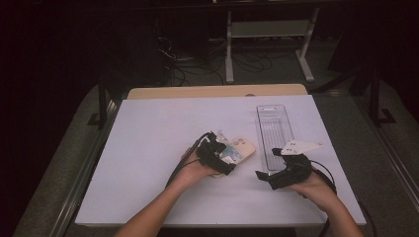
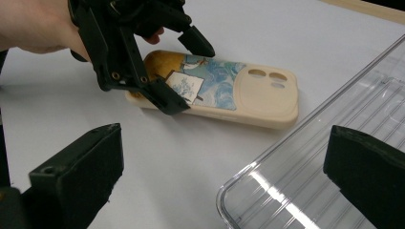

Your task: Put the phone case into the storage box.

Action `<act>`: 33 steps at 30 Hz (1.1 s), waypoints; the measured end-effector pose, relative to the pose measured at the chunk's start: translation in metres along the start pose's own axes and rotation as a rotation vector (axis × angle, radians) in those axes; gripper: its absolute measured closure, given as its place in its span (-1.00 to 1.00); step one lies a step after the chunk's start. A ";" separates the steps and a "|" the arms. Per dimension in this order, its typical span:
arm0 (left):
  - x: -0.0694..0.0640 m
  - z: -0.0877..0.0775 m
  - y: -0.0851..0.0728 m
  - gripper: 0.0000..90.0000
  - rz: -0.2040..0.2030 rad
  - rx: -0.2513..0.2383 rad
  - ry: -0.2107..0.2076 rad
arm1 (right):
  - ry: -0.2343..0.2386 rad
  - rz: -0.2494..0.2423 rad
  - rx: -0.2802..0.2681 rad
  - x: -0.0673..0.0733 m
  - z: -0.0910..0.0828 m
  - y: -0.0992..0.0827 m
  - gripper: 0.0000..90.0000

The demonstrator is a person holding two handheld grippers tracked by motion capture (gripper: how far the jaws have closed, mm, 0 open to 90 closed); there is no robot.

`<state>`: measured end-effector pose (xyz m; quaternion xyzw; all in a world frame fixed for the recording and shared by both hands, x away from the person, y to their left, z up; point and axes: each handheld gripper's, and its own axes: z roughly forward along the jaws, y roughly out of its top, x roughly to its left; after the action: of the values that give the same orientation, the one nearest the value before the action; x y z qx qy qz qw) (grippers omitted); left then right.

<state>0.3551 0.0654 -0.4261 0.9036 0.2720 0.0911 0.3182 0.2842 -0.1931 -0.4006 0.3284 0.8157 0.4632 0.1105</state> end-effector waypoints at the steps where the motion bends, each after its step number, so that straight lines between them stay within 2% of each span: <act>1: 0.001 -0.004 0.001 -0.74 0.014 -0.002 -0.008 | 0.000 0.001 0.000 0.000 0.000 0.000 -1.00; 3: 0.002 -0.006 0.001 -0.74 0.019 -0.012 -0.011 | 0.000 0.001 0.000 0.000 0.000 0.000 -1.00; 4: 0.004 -0.012 0.001 -0.74 0.046 -0.011 -0.018 | 0.000 0.001 0.000 0.000 0.000 0.000 -1.00; 5: 0.006 -0.015 0.001 -0.74 0.052 -0.011 -0.023 | 0.002 0.003 0.000 0.000 0.000 0.000 -1.00; 6: 0.009 -0.019 0.001 -0.74 0.074 -0.002 -0.028 | 0.002 0.002 -0.001 0.000 0.000 0.000 -1.00; 10: 0.015 -0.028 0.001 -0.74 0.084 -0.017 -0.041 | 0.001 0.002 -0.002 0.000 0.000 0.000 -1.00; 14: 0.024 -0.045 0.000 -0.74 0.094 -0.057 -0.063 | 0.001 0.003 -0.002 -0.001 0.000 0.000 -1.00; 18: 0.030 -0.059 0.000 -0.74 0.104 -0.070 -0.076 | 0.002 0.004 -0.002 -0.001 0.000 0.000 -1.00; 20: 0.031 -0.061 -0.001 -0.74 0.102 -0.086 -0.077 | 0.001 0.003 -0.002 0.000 0.000 0.000 -1.00; 21: 0.033 -0.064 -0.001 -0.74 0.125 -0.078 -0.083 | 0.001 0.003 -0.002 0.000 0.000 0.000 -1.00; 28: 0.037 -0.076 -0.009 -0.74 0.157 -0.076 -0.146 | 0.002 0.002 -0.003 0.000 0.000 0.000 -1.00; 31: 0.037 -0.077 -0.012 -0.74 0.166 -0.074 -0.159 | 0.003 0.003 -0.002 0.000 0.000 0.000 -1.00; 32: 0.036 -0.078 -0.015 -0.74 0.172 -0.088 -0.179 | 0.003 0.002 -0.002 0.000 0.000 0.000 -1.00; 33: 0.037 -0.080 -0.016 -0.74 0.197 -0.078 -0.185 | 0.002 -0.002 -0.001 0.000 0.000 0.000 -1.00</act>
<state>0.3521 0.1379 -0.3742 0.9174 0.1475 0.0488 0.3664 0.2848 -0.1930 -0.4006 0.3272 0.8159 0.4638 0.1103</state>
